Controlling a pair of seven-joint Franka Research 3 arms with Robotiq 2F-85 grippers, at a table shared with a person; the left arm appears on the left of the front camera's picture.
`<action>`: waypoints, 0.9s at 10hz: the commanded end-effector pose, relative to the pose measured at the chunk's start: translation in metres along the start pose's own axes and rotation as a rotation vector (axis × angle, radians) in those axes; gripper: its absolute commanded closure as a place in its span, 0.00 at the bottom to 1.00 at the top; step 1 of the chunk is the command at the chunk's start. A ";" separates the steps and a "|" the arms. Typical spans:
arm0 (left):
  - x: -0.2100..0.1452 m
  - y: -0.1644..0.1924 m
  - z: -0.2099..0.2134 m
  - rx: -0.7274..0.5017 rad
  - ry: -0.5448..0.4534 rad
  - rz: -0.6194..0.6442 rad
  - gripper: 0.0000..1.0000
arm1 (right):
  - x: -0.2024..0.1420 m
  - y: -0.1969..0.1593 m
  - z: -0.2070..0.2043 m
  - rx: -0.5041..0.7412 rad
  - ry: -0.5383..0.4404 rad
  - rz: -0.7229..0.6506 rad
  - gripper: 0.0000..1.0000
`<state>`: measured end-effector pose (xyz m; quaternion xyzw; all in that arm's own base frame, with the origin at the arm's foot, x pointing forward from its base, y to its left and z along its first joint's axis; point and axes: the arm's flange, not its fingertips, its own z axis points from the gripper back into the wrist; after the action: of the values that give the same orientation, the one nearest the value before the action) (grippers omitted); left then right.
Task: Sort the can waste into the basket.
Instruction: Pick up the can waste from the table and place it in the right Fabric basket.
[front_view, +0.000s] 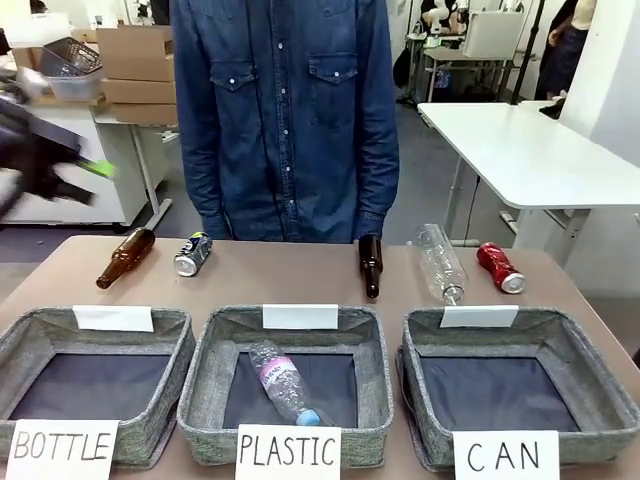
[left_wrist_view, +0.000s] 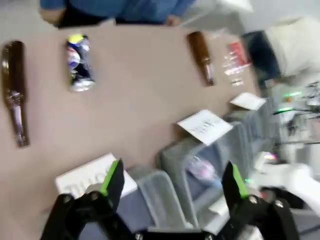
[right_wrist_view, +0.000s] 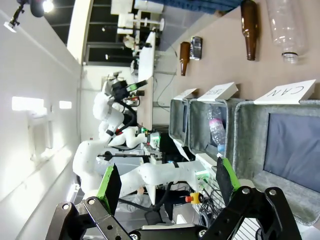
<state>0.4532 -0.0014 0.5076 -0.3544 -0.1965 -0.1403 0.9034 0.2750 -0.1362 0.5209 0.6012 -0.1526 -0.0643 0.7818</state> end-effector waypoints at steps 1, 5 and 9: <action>0.036 0.005 -0.051 0.352 0.243 -0.020 0.00 | 0.002 0.001 0.000 0.024 -0.008 0.028 0.00; 0.041 -0.008 -0.119 0.390 0.197 -0.089 0.00 | 0.002 0.001 0.000 0.024 -0.008 0.028 0.00; 0.076 0.027 -0.164 0.542 0.222 -0.008 0.00 | 0.002 0.001 0.000 0.024 -0.008 0.028 0.00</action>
<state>0.5394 -0.1032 0.4362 -0.1147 -0.1388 -0.1531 0.9717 0.2754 -0.1361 0.5207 0.6012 -0.1524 -0.0648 0.7818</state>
